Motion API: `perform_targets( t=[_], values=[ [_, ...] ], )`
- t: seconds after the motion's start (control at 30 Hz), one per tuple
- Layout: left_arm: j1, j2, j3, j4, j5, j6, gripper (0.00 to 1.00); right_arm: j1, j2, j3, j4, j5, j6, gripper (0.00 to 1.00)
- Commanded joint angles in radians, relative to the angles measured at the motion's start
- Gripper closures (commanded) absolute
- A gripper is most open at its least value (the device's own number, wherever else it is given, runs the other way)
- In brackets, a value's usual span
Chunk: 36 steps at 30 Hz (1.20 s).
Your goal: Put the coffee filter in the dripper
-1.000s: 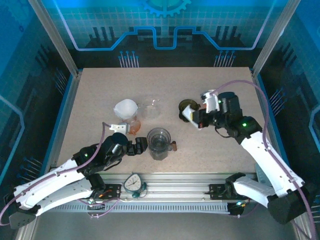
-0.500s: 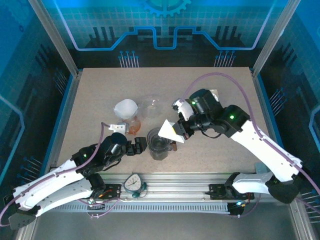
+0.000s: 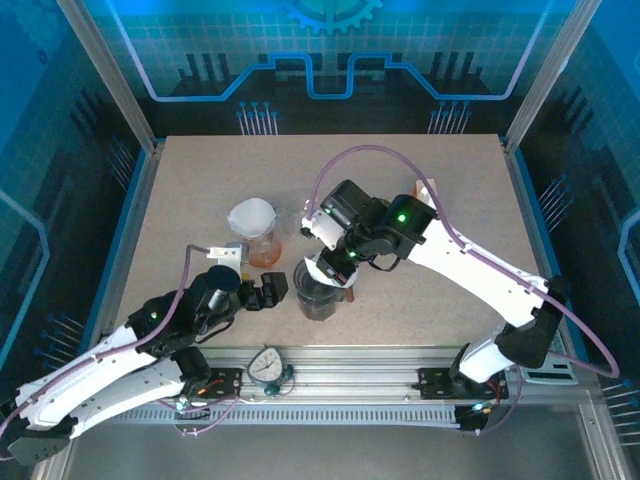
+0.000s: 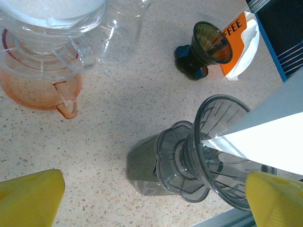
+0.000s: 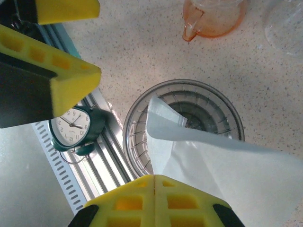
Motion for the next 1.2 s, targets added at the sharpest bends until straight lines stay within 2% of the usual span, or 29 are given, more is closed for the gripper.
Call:
perform_targets(
  t=[0.0,0.23,0.9,1.03,1.17],
  values=[
    [0.006,-0.013,0.023,-0.024,-0.012,0.024,0.01,0.01,0.037,0.027,-0.026,-0.029,-0.03,1.0],
    [0.007,-0.013,0.022,-0.029,-0.013,0.024,0.01,0.01,0.093,-0.018,0.039,-0.101,-0.016,1.0],
    [0.012,-0.011,0.01,-0.022,-0.005,0.012,0.01,0.011,0.113,-0.126,0.133,-0.102,0.007,0.99],
    [0.011,-0.012,0.01,-0.019,-0.002,0.01,0.01,0.01,0.1,-0.131,0.139,-0.104,0.01,0.93],
    [0.012,-0.011,0.011,-0.019,0.0,0.007,0.01,0.009,0.061,-0.141,0.158,-0.097,0.01,0.73]
  ],
)
